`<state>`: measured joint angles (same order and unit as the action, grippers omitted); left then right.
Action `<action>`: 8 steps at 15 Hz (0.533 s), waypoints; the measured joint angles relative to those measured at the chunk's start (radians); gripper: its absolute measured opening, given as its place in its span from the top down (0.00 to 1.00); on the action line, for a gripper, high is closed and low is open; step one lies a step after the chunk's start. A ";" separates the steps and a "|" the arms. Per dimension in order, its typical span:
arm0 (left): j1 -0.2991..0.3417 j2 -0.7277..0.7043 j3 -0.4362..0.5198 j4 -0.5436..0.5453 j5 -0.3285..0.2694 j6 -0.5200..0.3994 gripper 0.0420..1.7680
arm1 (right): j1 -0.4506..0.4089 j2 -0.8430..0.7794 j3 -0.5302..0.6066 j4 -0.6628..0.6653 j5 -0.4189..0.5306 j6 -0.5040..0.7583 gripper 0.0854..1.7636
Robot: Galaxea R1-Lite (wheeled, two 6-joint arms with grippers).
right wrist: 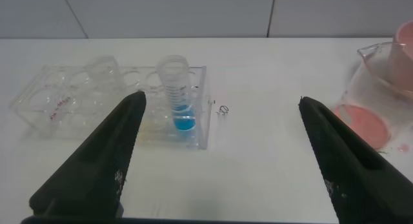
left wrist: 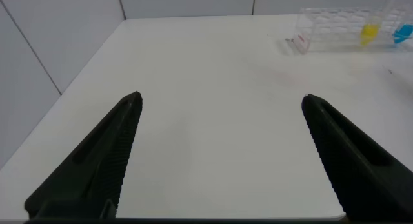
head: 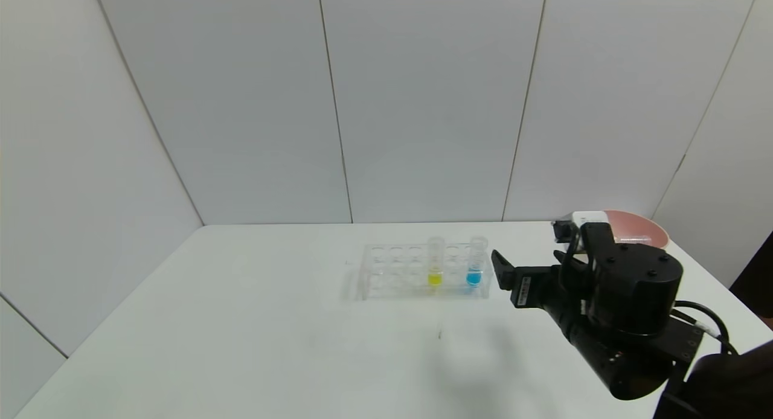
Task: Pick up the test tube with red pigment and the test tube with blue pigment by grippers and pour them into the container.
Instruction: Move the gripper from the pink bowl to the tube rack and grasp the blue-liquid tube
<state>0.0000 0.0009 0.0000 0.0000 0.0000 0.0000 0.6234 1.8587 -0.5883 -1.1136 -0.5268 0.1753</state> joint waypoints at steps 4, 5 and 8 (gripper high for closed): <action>0.000 0.000 0.000 0.000 0.000 0.000 0.00 | 0.065 0.136 -0.099 -0.035 -0.068 0.007 0.04; 0.000 0.000 0.000 0.000 0.000 0.000 0.00 | 0.077 0.171 -0.120 -0.041 -0.071 0.007 0.04; 0.000 0.000 0.000 0.000 0.000 0.000 0.00 | 0.087 0.256 -0.190 -0.044 -0.076 0.004 0.04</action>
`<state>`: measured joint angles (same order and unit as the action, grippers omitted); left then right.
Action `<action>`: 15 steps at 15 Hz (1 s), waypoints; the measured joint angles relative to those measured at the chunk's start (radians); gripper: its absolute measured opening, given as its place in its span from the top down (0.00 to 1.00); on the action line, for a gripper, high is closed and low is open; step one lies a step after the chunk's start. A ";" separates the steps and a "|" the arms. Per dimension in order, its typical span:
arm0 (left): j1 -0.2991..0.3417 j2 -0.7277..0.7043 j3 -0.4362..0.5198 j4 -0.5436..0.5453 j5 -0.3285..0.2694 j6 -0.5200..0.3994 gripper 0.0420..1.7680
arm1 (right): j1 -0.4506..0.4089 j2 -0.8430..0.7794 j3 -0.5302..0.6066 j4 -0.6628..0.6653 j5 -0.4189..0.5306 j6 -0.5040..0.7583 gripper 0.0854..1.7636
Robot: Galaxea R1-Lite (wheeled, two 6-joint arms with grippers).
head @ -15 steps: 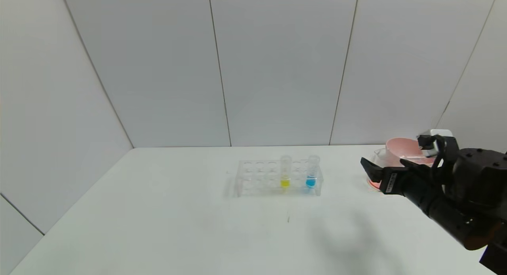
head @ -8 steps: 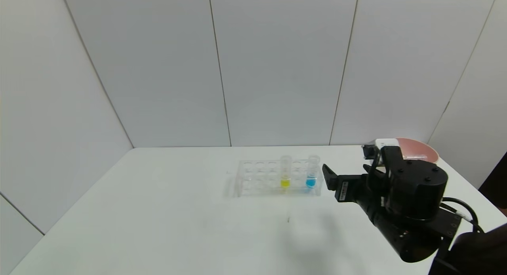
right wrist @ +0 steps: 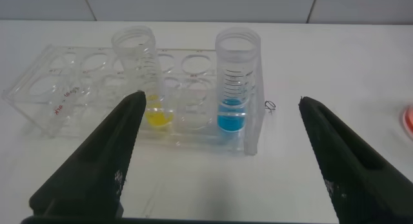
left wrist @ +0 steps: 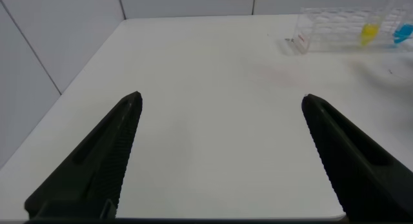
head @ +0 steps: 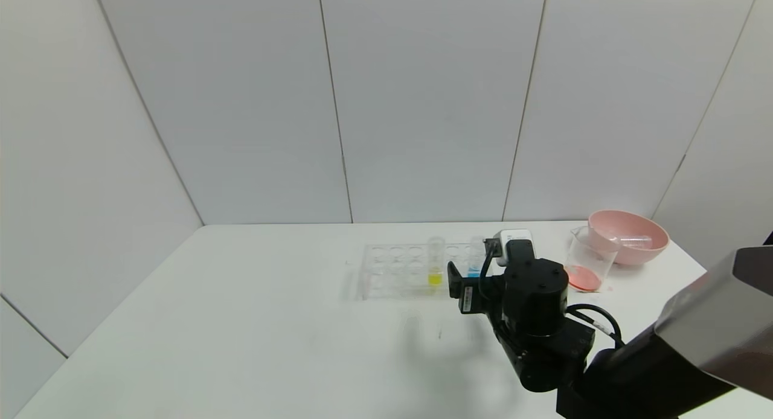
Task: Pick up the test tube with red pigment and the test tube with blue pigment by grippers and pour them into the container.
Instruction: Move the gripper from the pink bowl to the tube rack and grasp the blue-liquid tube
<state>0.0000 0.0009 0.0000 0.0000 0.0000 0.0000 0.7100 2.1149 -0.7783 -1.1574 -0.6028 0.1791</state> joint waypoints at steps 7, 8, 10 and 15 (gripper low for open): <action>0.000 0.000 0.000 0.000 0.000 0.000 0.00 | -0.035 0.130 -0.161 0.000 0.001 -0.055 0.04; 0.000 0.000 0.000 0.000 0.000 0.000 0.00 | -0.038 0.142 -0.179 0.001 0.000 -0.066 0.04; 0.000 0.000 0.000 0.000 0.000 0.000 0.00 | -0.045 0.157 -0.200 0.000 0.000 -0.080 0.04; 0.000 0.000 0.000 0.000 0.000 0.000 0.00 | -0.064 0.165 -0.207 0.000 0.007 -0.086 0.04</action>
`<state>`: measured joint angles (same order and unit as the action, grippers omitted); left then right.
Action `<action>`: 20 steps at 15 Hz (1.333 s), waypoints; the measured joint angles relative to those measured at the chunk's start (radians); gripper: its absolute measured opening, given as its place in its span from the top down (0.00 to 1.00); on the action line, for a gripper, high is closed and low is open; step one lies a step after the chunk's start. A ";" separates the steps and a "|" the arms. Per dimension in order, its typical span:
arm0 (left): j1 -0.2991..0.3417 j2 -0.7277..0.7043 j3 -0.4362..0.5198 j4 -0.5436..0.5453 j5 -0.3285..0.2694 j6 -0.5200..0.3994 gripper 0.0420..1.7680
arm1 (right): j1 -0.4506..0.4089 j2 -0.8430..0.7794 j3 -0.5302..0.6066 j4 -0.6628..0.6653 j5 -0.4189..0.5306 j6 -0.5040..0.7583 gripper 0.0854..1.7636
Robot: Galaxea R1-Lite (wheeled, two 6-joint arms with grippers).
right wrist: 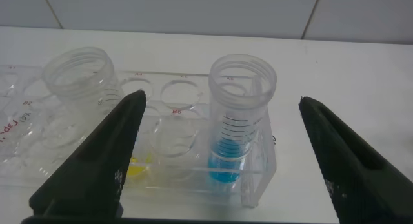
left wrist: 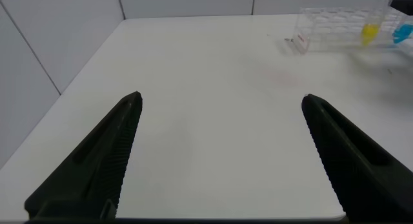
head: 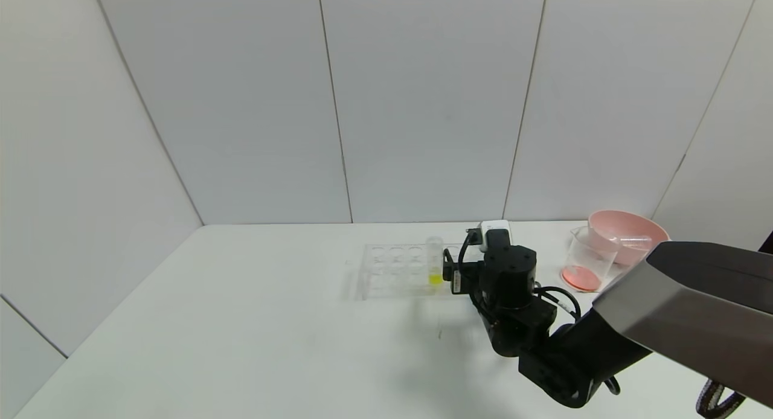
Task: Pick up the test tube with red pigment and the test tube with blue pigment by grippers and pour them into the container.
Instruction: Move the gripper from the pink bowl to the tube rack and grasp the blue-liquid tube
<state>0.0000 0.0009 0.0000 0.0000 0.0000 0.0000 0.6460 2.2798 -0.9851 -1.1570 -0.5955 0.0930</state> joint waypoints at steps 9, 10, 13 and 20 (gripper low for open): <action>0.000 0.000 0.000 0.000 0.000 0.000 0.00 | -0.013 -0.002 -0.006 -0.001 0.000 -0.005 0.03; 0.000 0.000 0.000 0.000 0.000 0.000 0.00 | -0.013 -0.001 -0.005 -0.001 0.000 -0.005 0.13; 0.000 0.000 0.000 0.000 0.000 0.000 0.00 | -0.013 -0.001 -0.001 -0.001 0.000 -0.006 0.41; 0.000 0.000 0.000 0.000 0.000 0.000 0.00 | -0.011 -0.003 0.006 -0.001 -0.001 -0.006 0.76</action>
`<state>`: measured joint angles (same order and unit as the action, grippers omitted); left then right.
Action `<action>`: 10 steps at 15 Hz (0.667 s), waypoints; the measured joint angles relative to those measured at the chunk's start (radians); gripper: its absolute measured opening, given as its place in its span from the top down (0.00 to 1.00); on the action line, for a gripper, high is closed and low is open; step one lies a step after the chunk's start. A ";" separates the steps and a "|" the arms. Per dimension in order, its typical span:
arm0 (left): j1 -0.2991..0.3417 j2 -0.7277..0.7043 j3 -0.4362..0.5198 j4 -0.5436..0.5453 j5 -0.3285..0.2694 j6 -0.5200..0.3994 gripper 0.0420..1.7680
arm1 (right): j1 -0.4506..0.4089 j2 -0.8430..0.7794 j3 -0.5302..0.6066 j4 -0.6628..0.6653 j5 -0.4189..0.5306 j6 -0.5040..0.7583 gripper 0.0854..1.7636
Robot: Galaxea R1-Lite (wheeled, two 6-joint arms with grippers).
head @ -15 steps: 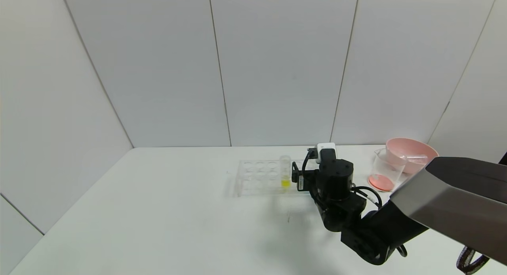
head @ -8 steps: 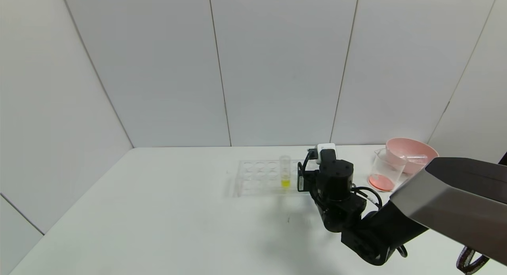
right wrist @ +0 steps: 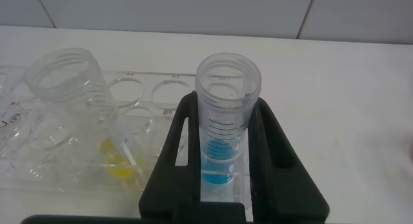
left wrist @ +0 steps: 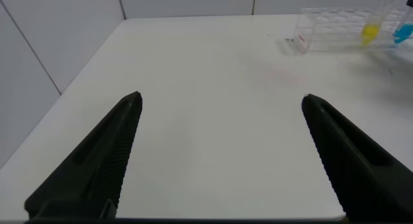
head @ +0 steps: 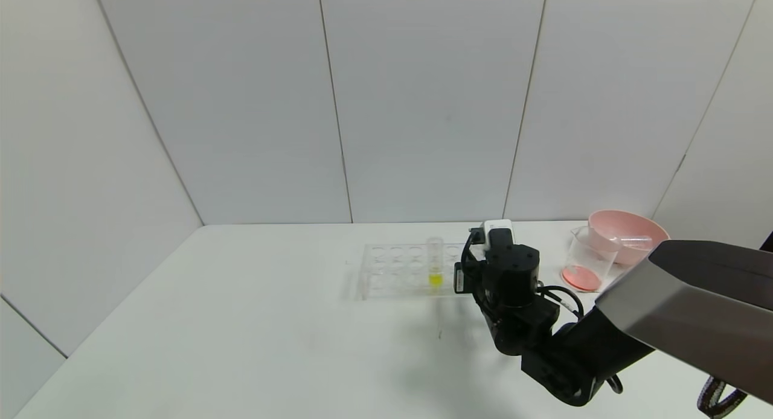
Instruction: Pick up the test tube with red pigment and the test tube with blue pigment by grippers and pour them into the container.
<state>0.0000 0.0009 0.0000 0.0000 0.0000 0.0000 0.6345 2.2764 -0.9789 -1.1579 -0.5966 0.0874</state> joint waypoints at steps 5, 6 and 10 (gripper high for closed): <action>0.000 0.000 0.000 0.000 0.000 0.000 0.00 | 0.001 -0.008 -0.001 0.000 0.000 -0.010 0.76; 0.000 0.000 0.000 0.000 0.000 0.000 0.00 | 0.001 -0.016 -0.002 0.000 0.000 -0.024 0.76; 0.000 0.000 0.000 0.000 0.000 0.000 0.00 | -0.001 -0.078 -0.013 0.000 0.014 -0.082 0.76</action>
<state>0.0000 0.0009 0.0000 0.0000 0.0000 0.0000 0.6334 2.1985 -0.9915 -1.1579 -0.5828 0.0051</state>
